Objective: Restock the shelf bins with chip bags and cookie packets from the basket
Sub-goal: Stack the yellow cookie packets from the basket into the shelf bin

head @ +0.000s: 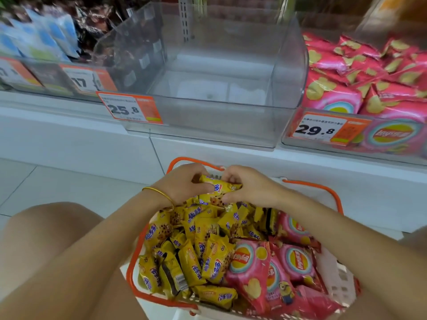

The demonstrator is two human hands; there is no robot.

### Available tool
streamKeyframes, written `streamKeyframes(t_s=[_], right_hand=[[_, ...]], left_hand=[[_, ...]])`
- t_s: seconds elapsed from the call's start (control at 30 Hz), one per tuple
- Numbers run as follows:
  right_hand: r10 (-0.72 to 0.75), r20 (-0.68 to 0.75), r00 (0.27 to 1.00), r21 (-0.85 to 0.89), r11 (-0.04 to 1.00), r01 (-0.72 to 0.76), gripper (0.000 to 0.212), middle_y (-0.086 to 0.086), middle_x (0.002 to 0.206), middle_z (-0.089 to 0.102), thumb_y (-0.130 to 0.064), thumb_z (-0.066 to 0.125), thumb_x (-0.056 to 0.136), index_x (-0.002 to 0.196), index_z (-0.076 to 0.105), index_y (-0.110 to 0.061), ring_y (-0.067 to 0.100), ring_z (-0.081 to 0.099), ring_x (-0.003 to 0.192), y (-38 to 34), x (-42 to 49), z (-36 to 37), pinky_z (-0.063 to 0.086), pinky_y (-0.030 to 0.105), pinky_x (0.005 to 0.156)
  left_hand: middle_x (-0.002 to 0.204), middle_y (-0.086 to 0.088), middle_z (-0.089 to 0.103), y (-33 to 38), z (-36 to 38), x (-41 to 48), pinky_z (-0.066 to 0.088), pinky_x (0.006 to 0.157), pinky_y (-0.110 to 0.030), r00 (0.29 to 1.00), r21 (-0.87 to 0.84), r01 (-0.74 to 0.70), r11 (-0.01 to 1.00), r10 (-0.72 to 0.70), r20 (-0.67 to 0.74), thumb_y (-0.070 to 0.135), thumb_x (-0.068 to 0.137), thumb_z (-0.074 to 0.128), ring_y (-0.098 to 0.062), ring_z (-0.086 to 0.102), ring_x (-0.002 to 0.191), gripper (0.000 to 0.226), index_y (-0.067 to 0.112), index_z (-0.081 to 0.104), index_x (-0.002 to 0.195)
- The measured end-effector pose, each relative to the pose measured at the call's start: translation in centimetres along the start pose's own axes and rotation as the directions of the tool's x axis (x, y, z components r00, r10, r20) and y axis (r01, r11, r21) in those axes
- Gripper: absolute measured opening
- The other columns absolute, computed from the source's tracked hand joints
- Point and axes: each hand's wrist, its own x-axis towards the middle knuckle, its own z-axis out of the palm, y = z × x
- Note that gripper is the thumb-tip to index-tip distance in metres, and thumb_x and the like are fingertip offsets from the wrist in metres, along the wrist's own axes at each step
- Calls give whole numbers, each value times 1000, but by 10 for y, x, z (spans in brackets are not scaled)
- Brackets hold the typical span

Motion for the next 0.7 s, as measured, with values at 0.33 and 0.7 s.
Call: streamKeyframes(t_s=[0.33, 0.7], right_hand=[[-97, -381, 920, 284, 934, 216, 40, 6, 77, 66, -25, 77, 60, 94, 60, -11, 14, 65, 65, -142, -28, -97, 58, 28, 54], [108, -461, 881, 76, 994, -82, 45, 9, 101, 49, -10, 80, 74, 102, 44, -15, 28, 56, 87, -122, 228, -110, 54, 50, 79]], left_hand=[[86, 0, 60, 56, -116, -21, 46, 68, -19, 787, -263, -407, 875, 189, -588, 19, 91, 59, -9, 57, 78, 6, 15, 57, 95], [78, 2, 69, 1, -122, 33, 44, 70, -33, 770, 543, -364, 757, 572, -282, 44, 87, 33, -25, 65, 75, 40, 23, 66, 93]])
